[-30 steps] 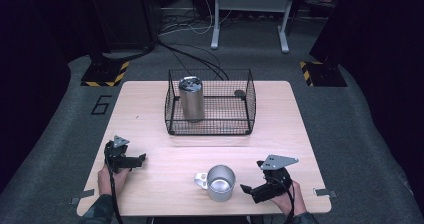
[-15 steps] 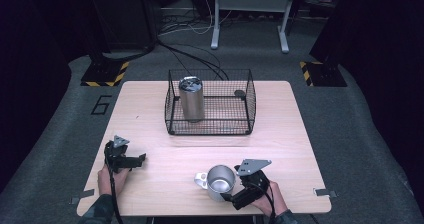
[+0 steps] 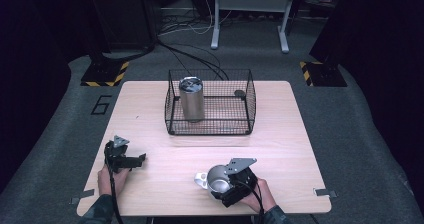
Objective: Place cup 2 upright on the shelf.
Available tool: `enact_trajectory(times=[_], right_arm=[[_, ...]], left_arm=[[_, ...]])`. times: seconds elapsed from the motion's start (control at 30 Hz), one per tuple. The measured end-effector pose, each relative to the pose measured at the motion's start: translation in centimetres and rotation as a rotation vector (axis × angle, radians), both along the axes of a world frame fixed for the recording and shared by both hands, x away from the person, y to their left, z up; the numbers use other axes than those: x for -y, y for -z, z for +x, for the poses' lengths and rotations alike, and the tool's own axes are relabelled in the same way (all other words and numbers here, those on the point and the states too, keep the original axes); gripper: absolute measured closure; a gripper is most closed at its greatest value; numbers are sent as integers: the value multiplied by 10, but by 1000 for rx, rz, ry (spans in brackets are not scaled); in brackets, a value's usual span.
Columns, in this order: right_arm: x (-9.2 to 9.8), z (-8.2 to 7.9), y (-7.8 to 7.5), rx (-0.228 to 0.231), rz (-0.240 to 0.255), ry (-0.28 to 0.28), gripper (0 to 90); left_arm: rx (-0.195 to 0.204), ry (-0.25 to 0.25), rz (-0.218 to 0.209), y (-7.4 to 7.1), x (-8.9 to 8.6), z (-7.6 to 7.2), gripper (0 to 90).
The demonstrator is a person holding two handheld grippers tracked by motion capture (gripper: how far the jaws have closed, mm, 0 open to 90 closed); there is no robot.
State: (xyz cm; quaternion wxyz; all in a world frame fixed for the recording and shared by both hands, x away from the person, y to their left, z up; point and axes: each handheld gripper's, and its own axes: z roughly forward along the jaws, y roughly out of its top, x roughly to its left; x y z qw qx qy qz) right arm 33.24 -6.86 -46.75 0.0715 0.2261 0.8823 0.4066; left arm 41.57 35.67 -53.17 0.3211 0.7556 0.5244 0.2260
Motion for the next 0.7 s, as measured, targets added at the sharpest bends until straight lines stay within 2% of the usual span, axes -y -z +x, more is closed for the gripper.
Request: enact_trajectory(times=[0.27,0.5,0.57,0.6,0.7], right_arm=[[-2,-1,1,35,0,-7,55],[-2,-1,1,38,-1,-8,56],[-4,-4,1,54,1,-4,59],[-3,-4,0,50,17,18,60],[-1,-3,-3,43,23,51,60]], left_arm=[[0,-1,-1,0,0,0,2],[0,-1,0,0,0,0,3],[0,-1,0,0,0,0,3],[-1,0,1,0,0,0,3],[1,-2,-1,0,0,0,3]])
